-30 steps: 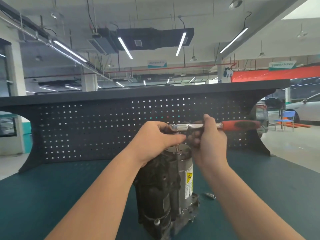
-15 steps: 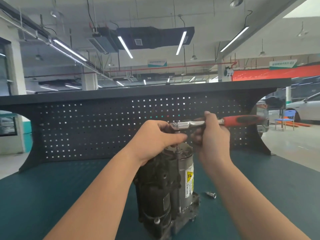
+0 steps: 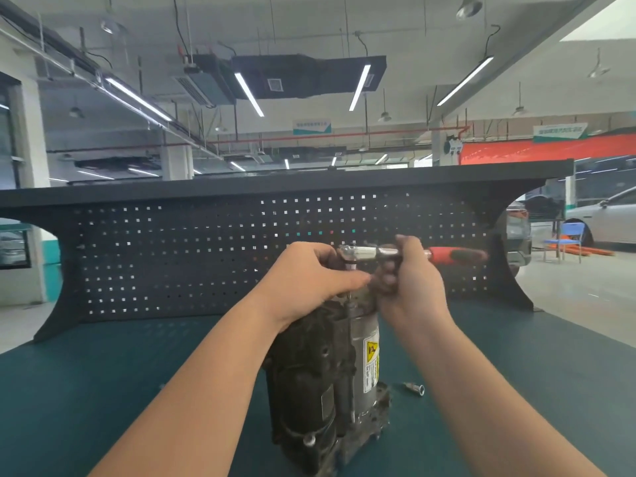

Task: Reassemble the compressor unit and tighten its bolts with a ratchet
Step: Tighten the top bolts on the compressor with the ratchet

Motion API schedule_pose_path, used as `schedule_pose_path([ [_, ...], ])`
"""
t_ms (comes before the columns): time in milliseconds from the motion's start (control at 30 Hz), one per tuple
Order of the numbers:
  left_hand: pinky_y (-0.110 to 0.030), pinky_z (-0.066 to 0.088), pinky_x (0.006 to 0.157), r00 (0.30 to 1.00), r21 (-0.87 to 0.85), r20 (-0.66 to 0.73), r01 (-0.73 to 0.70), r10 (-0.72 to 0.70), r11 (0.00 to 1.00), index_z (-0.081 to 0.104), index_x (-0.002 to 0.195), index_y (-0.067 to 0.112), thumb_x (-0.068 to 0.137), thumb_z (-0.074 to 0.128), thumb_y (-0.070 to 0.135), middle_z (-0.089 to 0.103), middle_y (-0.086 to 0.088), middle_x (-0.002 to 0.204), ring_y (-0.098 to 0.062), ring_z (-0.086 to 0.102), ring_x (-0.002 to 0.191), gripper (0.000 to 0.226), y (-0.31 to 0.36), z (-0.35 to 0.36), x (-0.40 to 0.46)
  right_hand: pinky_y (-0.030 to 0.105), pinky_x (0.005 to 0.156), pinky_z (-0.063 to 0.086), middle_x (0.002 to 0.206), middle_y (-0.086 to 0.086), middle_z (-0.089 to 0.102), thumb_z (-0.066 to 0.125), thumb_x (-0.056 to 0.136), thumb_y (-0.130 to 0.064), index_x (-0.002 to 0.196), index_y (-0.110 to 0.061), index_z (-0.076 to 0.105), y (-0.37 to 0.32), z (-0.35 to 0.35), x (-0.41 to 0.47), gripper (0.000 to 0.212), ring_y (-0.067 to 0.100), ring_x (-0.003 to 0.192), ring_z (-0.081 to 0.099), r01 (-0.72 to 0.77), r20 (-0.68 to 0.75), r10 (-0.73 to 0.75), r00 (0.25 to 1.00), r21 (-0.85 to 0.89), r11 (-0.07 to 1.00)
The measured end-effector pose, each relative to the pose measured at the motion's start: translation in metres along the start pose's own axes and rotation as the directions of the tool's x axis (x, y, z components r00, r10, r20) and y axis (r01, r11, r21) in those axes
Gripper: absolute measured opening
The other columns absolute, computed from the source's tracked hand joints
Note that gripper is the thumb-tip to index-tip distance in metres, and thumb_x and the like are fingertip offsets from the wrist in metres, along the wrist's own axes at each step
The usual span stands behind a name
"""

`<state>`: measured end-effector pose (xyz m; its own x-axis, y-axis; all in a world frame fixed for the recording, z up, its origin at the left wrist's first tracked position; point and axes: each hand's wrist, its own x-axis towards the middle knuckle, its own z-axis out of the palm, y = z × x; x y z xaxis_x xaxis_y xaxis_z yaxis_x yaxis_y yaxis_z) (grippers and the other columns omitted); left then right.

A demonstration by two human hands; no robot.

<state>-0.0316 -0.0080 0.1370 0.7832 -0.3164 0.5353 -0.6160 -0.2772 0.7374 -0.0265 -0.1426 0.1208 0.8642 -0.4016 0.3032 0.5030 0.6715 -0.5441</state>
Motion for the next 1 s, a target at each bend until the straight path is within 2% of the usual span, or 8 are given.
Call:
schedule_pose_path([
  [67, -0.016, 0.05, 0.063, 1.0, 0.012, -0.003, -0.001, 0.001, 1.0, 0.074, 0.093, 0.003, 0.075, 0.083, 0.021, 0.074, -0.008, 0.081, -0.007, 0.063, 0.064, 0.027, 0.0, 0.0, 0.0, 0.018, 0.039, 0.031, 0.04, -0.005, 0.041, 0.051, 0.091, -0.027, 0.056, -0.02, 0.053, 0.002, 0.0, -0.007, 0.036, 0.007, 0.035, 0.037, 0.356, 0.087, -0.346, 0.934, -0.16, 0.921],
  [133, -0.014, 0.046, 0.058, 1.0, 0.005, 0.011, 0.003, -0.003, 1.0, 0.074, 0.083, 0.008, 0.076, 0.083, 0.025, 0.069, 0.002, 0.068, -0.004, 0.059, 0.058, 0.021, 0.0, -0.001, 0.0, 0.013, 0.041, 0.033, 0.042, -0.001, 0.038, 0.05, 0.088, -0.027, 0.052, -0.015, 0.051, -0.001, -0.006, -0.011, 0.039, 0.003, 0.041, 0.042, 0.775, 0.373, -0.686, 0.625, -0.405, 0.485],
  [233, -0.021, 0.045, 0.059, 0.999, -0.009, 0.046, 0.01, -0.009, 1.0, 0.073, 0.073, 0.013, 0.081, 0.078, 0.018, 0.067, 0.001, 0.065, -0.009, 0.056, 0.059, 0.01, 0.002, 0.001, -0.001, 0.008, 0.049, 0.034, 0.043, -0.009, 0.035, 0.053, 0.079, -0.023, 0.052, -0.015, 0.052, -0.001, -0.009, -0.016, 0.028, -0.003, 0.055, 0.048, 0.839, 0.666, -0.623, 0.41, -0.543, -0.03],
  [333, -0.016, 0.045, 0.054, 0.999, -0.035, 0.035, 0.011, -0.01, 0.999, 0.077, 0.081, 0.011, 0.077, 0.08, 0.011, 0.069, -0.001, 0.066, -0.005, 0.057, 0.056, 0.005, 0.004, 0.001, -0.001, 0.023, 0.042, 0.032, 0.043, -0.011, 0.038, 0.048, 0.09, -0.034, 0.054, -0.027, 0.043, 0.004, -0.004, -0.019, 0.037, 0.007, 0.042, 0.037, 0.769, 0.295, -0.744, 0.6, -0.469, 0.435],
  [433, -0.026, 0.056, 0.066, 0.999, -0.037, 0.018, 0.028, -0.028, 0.999, 0.074, 0.096, 0.0, 0.076, 0.081, 0.012, 0.074, -0.017, 0.086, -0.014, 0.066, 0.069, 0.024, 0.004, 0.0, 0.0, 0.016, 0.035, 0.028, 0.039, -0.007, 0.042, 0.051, 0.094, -0.022, 0.066, -0.018, 0.049, -0.004, 0.001, -0.003, 0.028, 0.007, 0.031, 0.034, 0.121, -0.025, -0.123, 0.992, -0.057, 0.991],
  [567, -0.028, 0.056, 0.068, 0.999, -0.003, 0.026, 0.022, -0.022, 1.0, 0.075, 0.094, 0.003, 0.077, 0.081, 0.016, 0.074, -0.014, 0.086, -0.011, 0.065, 0.07, 0.022, 0.005, 0.002, 0.0, 0.02, 0.039, 0.033, 0.039, -0.004, 0.042, 0.051, 0.093, -0.025, 0.056, -0.019, 0.052, 0.002, -0.004, -0.003, 0.037, 0.009, 0.034, 0.038, 0.323, 0.056, -0.318, 0.946, -0.183, 0.929],
  [733, -0.015, 0.047, 0.062, 0.994, 0.002, 0.107, 0.005, -0.005, 1.0, 0.078, 0.082, 0.024, 0.076, 0.083, 0.027, 0.072, 0.007, 0.072, -0.003, 0.06, 0.065, 0.009, 0.005, -0.004, -0.003, 0.026, 0.042, 0.036, 0.056, 0.009, 0.052, 0.052, 0.091, -0.035, 0.067, -0.01, 0.053, 0.0, -0.006, -0.015, 0.035, 0.016, 0.04, 0.044, 0.881, 0.469, -0.746, 0.472, -0.278, 0.382],
  [1000, -0.024, 0.054, 0.066, 0.999, -0.019, 0.03, 0.037, -0.036, 0.999, 0.076, 0.095, 0.006, 0.075, 0.083, 0.017, 0.076, -0.009, 0.083, -0.01, 0.064, 0.069, 0.024, 0.003, 0.001, 0.001, 0.019, 0.04, 0.035, 0.042, -0.002, 0.048, 0.054, 0.091, -0.031, 0.048, -0.023, 0.06, -0.003, -0.007, 0.0, 0.044, 0.011, 0.034, 0.04, 0.303, 0.141, -0.274, 0.951, -0.268, 0.915],
])
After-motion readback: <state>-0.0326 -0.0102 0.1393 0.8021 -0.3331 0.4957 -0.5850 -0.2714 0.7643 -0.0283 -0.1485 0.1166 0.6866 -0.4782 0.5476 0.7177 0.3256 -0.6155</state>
